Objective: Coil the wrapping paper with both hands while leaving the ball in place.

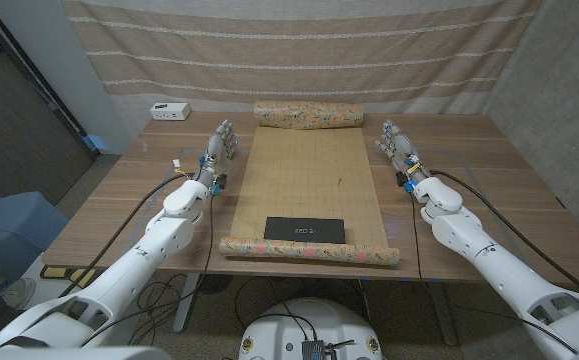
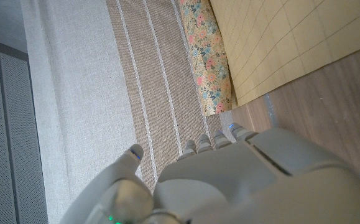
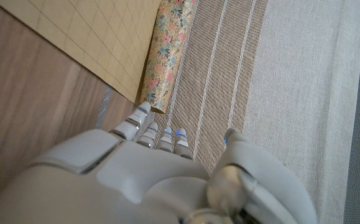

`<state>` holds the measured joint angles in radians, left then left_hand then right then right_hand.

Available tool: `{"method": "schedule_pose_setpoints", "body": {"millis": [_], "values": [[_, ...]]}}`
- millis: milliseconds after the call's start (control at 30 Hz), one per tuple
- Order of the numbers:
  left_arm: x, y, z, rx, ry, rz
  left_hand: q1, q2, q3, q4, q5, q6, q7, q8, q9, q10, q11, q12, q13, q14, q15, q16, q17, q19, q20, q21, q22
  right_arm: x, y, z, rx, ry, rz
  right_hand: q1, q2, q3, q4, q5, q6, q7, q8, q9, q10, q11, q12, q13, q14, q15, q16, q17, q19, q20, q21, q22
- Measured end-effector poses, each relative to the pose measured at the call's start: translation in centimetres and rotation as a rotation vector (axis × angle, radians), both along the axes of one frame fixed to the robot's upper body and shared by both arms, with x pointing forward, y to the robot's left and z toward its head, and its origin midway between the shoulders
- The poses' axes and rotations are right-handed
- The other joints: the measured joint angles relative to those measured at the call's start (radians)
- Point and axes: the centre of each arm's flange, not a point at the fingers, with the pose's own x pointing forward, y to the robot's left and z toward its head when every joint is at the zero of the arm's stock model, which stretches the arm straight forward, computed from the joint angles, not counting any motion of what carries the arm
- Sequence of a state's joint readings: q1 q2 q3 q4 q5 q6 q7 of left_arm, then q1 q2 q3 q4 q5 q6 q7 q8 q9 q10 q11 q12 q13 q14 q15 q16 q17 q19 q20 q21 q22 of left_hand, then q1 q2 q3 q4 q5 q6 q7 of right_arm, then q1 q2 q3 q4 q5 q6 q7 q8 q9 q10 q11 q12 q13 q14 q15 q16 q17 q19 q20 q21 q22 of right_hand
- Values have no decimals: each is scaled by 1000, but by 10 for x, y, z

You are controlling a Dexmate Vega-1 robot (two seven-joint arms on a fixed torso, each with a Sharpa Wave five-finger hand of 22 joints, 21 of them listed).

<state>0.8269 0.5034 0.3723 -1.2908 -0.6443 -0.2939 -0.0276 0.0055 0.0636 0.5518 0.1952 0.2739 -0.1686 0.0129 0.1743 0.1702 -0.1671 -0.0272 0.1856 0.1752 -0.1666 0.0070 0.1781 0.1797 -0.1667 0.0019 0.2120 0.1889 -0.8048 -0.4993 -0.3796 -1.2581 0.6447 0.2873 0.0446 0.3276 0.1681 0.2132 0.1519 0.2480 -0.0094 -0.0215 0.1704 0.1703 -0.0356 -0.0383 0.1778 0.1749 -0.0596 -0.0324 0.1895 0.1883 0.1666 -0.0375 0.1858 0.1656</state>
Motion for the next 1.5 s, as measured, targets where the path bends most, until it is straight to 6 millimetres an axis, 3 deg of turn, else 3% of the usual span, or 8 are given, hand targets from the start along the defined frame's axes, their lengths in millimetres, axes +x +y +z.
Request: {"method": "schedule_pose_setpoints", "body": {"millis": [67,133,233,333,467,567,767,1500], "values": [[0,0,0,1,-1,1,0,0,0,0,0,0,0,4,0,0,0,0,0,0,0,0,0,0,0,0,0,1,0,1,0,1,-1,20,-20,2,-27,0,-3,3,3,0,-4,13,0,0,-1,3,0,-5,0,0,0,0],[0,-1,0,2,-1,1,0,0,-1,-1,0,0,0,7,0,0,0,12,0,0,0,8,-1,0,0,2,0,1,0,1,-1,1,-1,48,-39,5,-60,0,-11,11,5,0,2,33,2,0,15,38,0,-11,11,4,0,0],[-1,-2,2,3,-11,5,3,3,-8,-8,0,-4,-4,22,0,-4,1,30,0,-6,7,18,-3,-7,13,19,-2,2,2,1,-17,-2,-3,78,-52,10,-97,0,-14,14,7,5,16,50,4,0,40,76,0,-12,31,48,7,0],[-3,-4,3,1,-23,8,13,13,-4,-20,0,-4,-10,30,0,-5,34,41,4,-5,31,23,-8,24,43,30,-3,1,3,3,-21,-9,-13,95,-58,16,-117,-4,-10,18,13,5,31,64,4,0,57,93,6,-12,45,64,8,0],[-6,-5,4,-4,-41,20,58,25,4,-62,-6,-3,-29,30,2,-3,61,56,4,-5,46,23,-12,70,80,37,-7,-2,4,6,-31,-22,-22,110,-60,17,-137,-8,13,17,22,5,43,77,12,0,70,105,8,-12,53,72,8,0],[-9,-6,5,-6,-55,36,120,47,23,-125,-42,-3,-44,30,5,0,85,70,9,-5,83,23,-12,110,135,37,-7,-6,5,7,-48,-32,-29,129,-68,21,-154,-16,34,13,22,5,54,87,15,0,85,113,8,-12,61,85,8,2],[-19,-8,7,22,-83,72,179,67,47,-191,-81,26,-54,30,5,49,77,74,9,50,110,23,-9,156,182,37,-5,-16,8,11,-120,-57,-55,144,-69,28,-172,-23,45,2,22,5,59,92,15,0,99,116,8,-12,64,90,8,5],[-67,-26,18,247,-199,134,207,56,51,-222,-93,31,-48,30,4,62,79,74,14,63,113,23,-9,157,187,37,-5,-65,27,16,-412,-91,-89,168,-62,38,-198,-38,49,-2,22,4,64,87,15,0,104,111,8,-11,69,95,8,4]]}}
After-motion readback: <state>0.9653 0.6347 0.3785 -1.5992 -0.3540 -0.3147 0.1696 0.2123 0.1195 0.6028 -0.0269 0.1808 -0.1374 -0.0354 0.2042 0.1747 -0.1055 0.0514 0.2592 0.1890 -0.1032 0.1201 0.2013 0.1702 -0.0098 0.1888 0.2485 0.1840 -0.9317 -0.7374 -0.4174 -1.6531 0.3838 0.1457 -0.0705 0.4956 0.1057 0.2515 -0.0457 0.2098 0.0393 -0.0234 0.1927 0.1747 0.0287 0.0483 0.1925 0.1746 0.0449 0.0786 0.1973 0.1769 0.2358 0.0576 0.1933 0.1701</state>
